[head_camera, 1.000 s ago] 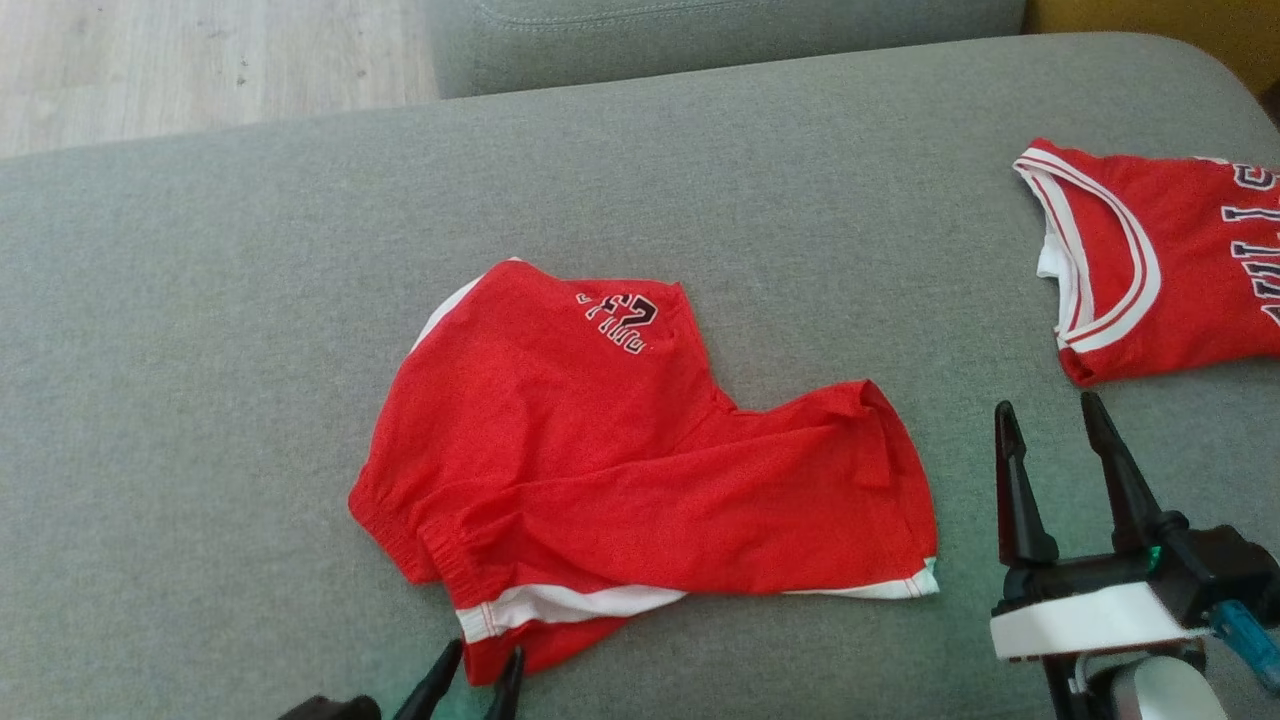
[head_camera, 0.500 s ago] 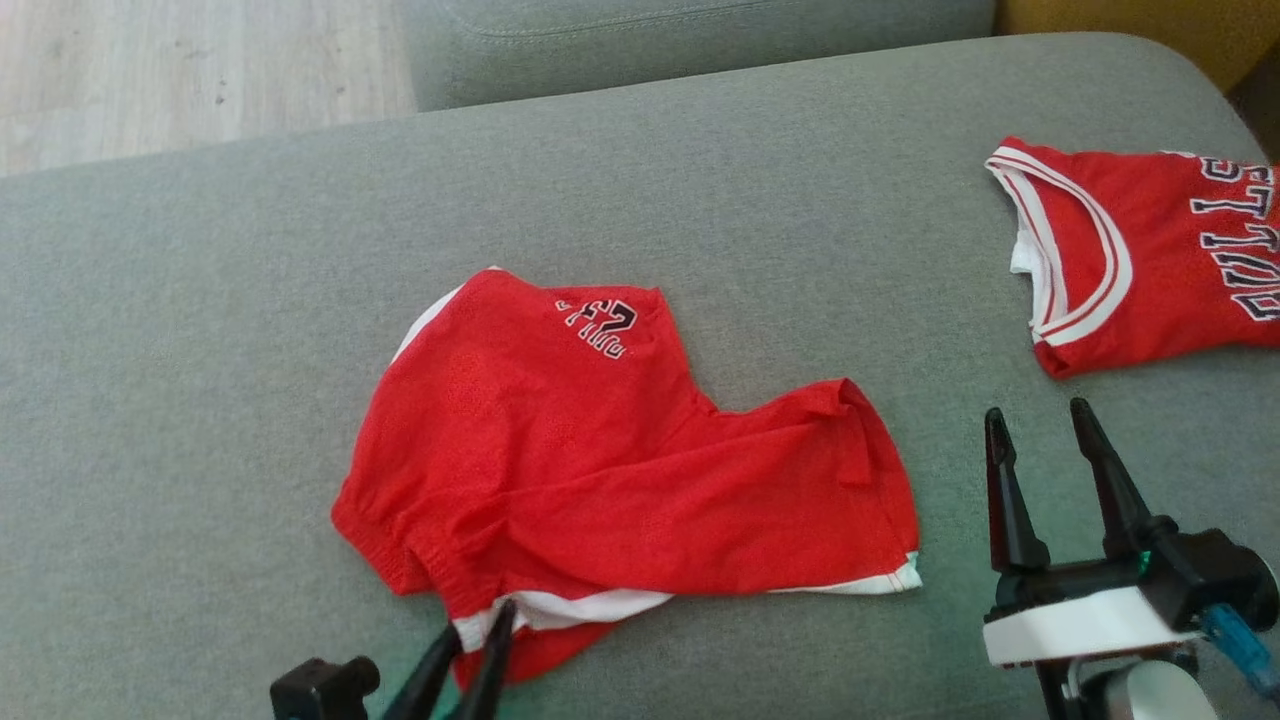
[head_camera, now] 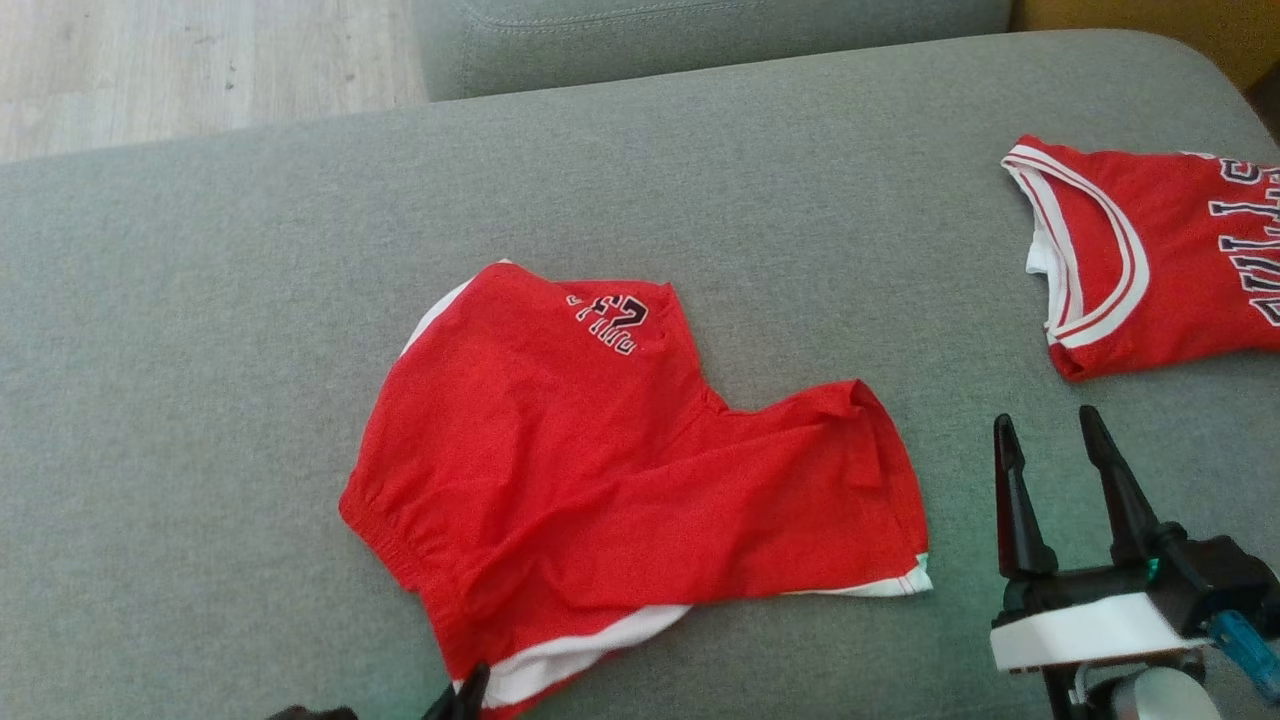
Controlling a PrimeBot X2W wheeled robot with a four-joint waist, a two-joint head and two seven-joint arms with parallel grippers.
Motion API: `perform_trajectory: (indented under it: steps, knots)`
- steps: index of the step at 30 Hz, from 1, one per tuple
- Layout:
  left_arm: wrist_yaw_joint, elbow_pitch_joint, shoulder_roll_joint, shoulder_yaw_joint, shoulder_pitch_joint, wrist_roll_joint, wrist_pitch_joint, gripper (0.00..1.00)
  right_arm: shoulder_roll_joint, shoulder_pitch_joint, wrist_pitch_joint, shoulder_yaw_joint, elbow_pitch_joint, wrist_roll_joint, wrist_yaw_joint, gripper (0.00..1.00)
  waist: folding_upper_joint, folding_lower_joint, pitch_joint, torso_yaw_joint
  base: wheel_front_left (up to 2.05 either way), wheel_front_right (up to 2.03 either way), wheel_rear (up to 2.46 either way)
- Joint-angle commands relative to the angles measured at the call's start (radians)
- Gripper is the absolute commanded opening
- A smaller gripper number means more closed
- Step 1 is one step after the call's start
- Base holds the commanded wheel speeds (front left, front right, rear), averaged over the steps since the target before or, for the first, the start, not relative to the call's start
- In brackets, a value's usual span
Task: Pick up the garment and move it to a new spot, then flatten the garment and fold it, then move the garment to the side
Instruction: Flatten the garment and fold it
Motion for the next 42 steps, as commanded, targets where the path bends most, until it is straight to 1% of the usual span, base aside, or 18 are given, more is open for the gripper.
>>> perform_trajectory:
  steps: [1, 3, 4, 5, 9, 11, 14, 19, 23, 25, 28, 29, 31, 34, 36, 39, 42]
  knots:
    - [0.001, -0.009, 0.013, 0.023, -0.024, -0.001, 0.004, 0.00, -0.005, -0.018, -0.011, 0.023, -0.031, 0.007, 0.007, 1.00, 0.0000, 0.0000, 0.001, 0.004, 0.00, 0.00, 0.00]
    - [0.006, 0.007, 0.010, 0.021, -0.026, 0.005, 0.000, 0.01, -0.005, -0.018, -0.011, 0.023, -0.029, 0.007, 0.007, 1.00, 0.0000, 0.0000, 0.000, 0.008, 0.00, 0.00, 0.00]
    - [0.009, 0.014, 0.006, 0.021, -0.027, 0.004, -0.004, 0.45, -0.005, -0.018, -0.011, 0.023, -0.028, 0.006, 0.007, 1.00, 0.0000, 0.0000, -0.001, 0.009, 0.00, 0.00, 0.00]
    - [0.011, 0.020, 0.003, 0.021, -0.028, 0.005, -0.006, 1.00, -0.005, -0.018, -0.011, 0.024, -0.028, 0.006, 0.007, 1.00, 0.0000, 0.0000, -0.002, 0.010, 0.00, 0.00, 0.00]
    - [0.027, 0.039, -0.014, 0.029, -0.028, 0.002, -0.025, 1.00, -0.005, -0.021, -0.011, 0.022, -0.028, 0.001, 0.007, 1.00, 0.0000, 0.0000, -0.006, 0.012, 0.00, 0.00, 0.00]
    - [0.046, 0.047, -0.019, 0.047, -0.024, 0.002, -0.047, 1.00, -0.005, -0.023, -0.011, 0.017, -0.034, -0.002, 0.007, 1.00, 0.0000, 0.0000, -0.010, 0.014, 0.00, 0.00, 0.00]
    - [0.073, 0.050, -0.026, 0.097, -0.019, -0.013, -0.098, 1.00, -0.005, -0.024, -0.011, 0.006, -0.046, -0.014, 0.007, 1.00, 0.0000, 0.0000, -0.019, 0.019, 0.00, 0.00, 0.00]
    - [0.098, 0.032, -0.023, 0.177, -0.011, -0.034, -0.175, 1.00, -0.005, -0.028, -0.011, -0.034, -0.080, -0.030, 0.007, 1.00, 0.0000, 0.0000, -0.036, 0.037, 0.00, 0.00, 0.00]
    - [0.124, 0.023, -0.010, 0.218, -0.017, 0.028, -0.228, 1.00, -0.005, -0.030, -0.011, -0.059, -0.090, -0.036, 0.007, 1.00, 0.0000, 0.0000, -0.053, 0.057, 0.00, 0.00, 0.00]
    - [0.124, 0.015, -0.031, 0.243, -0.023, 0.044, -0.243, 1.00, -0.005, -0.027, -0.011, -0.072, -0.088, -0.037, 0.007, 1.00, 0.0000, 0.0000, -0.064, 0.070, 0.00, 0.00, 0.00]
    - [0.114, 0.017, -0.059, 0.273, -0.032, 0.095, -0.252, 1.00, -0.005, -0.014, -0.011, -0.078, -0.073, -0.032, 0.007, 1.00, 0.0000, 0.0000, -0.086, 0.090, 0.00, 0.00, 0.00]
    - [0.114, 0.017, -0.059, 0.273, -0.032, 0.095, -0.252, 1.00, -0.005, -0.014, -0.011, -0.078, -0.073, -0.032, 0.007, 1.00, 0.0000, 0.0000, -0.086, 0.090, 0.00, 0.00, 0.00]
    - [0.100, 0.010, -0.093, 0.309, -0.039, 0.144, -0.253, 1.00, -0.005, -0.003, -0.011, -0.069, -0.057, -0.027, 0.007, 1.00, 0.0000, 0.0000, -0.099, 0.102, 0.00, 0.00, 0.00]
    - [0.065, 0.022, -0.143, 0.352, -0.027, 0.226, -0.253, 1.00, -0.005, 0.014, -0.011, -0.048, -0.026, -0.025, 0.007, 1.00, 0.0000, 0.0000, -0.121, 0.113, 0.00, 0.00, 0.00]
    - [0.039, 0.046, -0.176, 0.376, -0.016, 0.261, -0.253, 1.00, -0.005, 0.023, -0.011, -0.029, -0.004, -0.024, 0.007, 1.00, 0.0000, 0.0000, -0.129, 0.118, 0.00, 0.00, 0.00]
    - [-0.012, 0.087, -0.208, 0.405, -0.016, 0.318, -0.253, 1.00, -0.005, 0.029, -0.011, -0.001, 0.027, -0.014, 0.007, 1.00, 0.0000, 0.0000, -0.136, 0.121, 0.00, 0.00, 0.00]
    - [-0.049, 0.109, -0.243, 0.439, -0.026, 0.366, -0.253, 1.00, -0.005, 0.035, -0.011, 0.015, 0.053, -0.003, 0.007, 1.00, 0.0000, 0.0000, -0.140, 0.123, 0.00, 0.00, 0.00]
